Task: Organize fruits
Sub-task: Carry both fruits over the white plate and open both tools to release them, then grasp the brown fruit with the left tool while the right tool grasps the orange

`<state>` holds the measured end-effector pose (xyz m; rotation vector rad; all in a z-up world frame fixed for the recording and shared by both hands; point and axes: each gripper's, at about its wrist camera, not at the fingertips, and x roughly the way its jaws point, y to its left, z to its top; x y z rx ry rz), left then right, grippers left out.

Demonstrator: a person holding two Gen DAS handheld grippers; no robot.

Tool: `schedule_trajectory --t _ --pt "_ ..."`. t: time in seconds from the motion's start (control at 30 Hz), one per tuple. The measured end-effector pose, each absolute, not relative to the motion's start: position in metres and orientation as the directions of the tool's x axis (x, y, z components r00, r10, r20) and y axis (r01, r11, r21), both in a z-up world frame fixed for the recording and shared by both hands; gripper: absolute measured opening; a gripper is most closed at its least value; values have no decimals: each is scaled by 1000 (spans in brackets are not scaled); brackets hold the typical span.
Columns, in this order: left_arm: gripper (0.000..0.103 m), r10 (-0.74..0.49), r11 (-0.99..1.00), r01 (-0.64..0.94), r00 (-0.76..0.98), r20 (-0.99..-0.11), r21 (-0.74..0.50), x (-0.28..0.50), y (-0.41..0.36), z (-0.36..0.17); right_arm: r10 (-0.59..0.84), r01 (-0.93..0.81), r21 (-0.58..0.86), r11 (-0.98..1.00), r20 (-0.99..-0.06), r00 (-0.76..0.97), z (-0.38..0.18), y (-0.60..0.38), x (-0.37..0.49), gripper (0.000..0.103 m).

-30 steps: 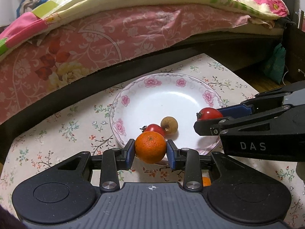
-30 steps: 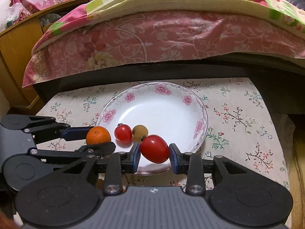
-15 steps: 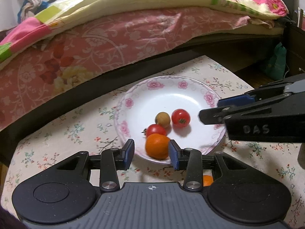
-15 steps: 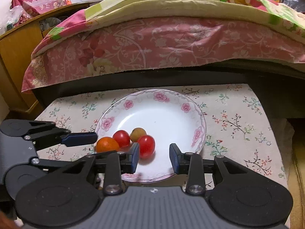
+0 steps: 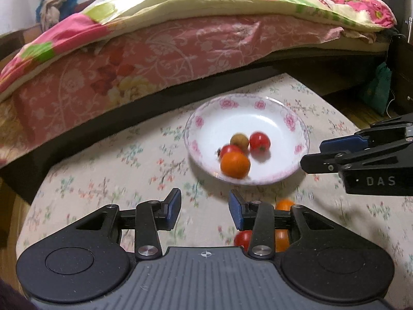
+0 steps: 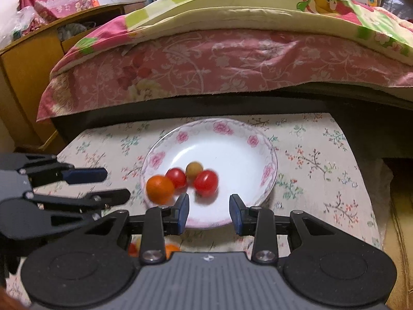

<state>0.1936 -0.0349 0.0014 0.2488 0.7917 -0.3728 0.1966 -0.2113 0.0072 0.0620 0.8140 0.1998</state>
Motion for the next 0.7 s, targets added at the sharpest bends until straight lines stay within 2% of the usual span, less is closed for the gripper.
schedule_trajectory --t 0.47,0.7 --pt "54 -226 908 415 594 -772 54 141 0 -3 303 -263 177 948 -756 581 1 -166 122 37" --pt "54 -219 908 416 576 -788 51 132 12 -11 312 -309 162 937 -783 538 -16 -148 120 40"
